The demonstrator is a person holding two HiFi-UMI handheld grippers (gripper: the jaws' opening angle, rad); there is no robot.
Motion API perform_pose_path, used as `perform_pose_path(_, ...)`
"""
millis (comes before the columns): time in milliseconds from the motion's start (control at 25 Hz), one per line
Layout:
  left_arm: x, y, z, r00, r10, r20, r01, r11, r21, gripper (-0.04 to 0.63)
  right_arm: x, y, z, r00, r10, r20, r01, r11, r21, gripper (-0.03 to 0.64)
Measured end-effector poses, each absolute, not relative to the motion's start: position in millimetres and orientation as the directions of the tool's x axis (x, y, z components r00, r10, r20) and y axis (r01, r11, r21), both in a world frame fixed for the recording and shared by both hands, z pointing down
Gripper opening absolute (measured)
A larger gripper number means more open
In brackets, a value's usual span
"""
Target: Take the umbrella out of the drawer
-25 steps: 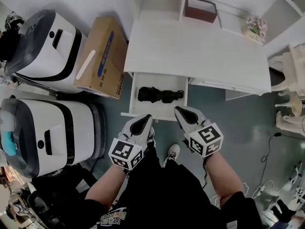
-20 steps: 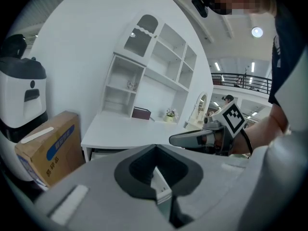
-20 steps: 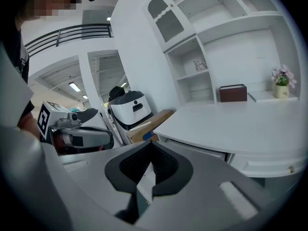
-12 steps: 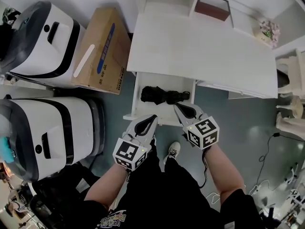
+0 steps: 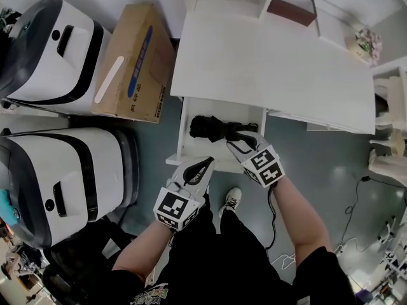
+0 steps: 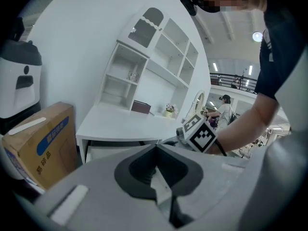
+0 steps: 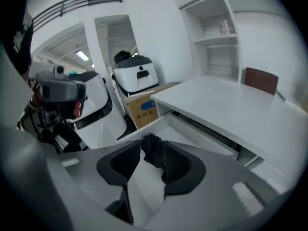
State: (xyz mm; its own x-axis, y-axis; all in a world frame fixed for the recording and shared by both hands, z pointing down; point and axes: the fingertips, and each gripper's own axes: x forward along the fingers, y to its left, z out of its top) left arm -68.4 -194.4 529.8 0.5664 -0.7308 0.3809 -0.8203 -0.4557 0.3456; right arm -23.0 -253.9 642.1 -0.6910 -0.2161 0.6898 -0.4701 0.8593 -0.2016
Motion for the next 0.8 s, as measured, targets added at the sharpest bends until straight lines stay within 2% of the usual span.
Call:
perform_pose_path(360, -70, -192, 541, 0.594, -0.709, 0.381, -0.799, -0.465, 0.381, 0.000, -28, -257, 728, -0.510, -0.087, 0.856, -0.300, 0.950, -0.082, 0.232)
perform_pose_path(800, -82, -195, 549, 0.600, -0.707, 0.374, -0.793, -0.463, 0.396, 0.000, -26, -270, 802, -0.330, -0.033, 0.943, -0.109, 0.994, -0.003, 0.271)
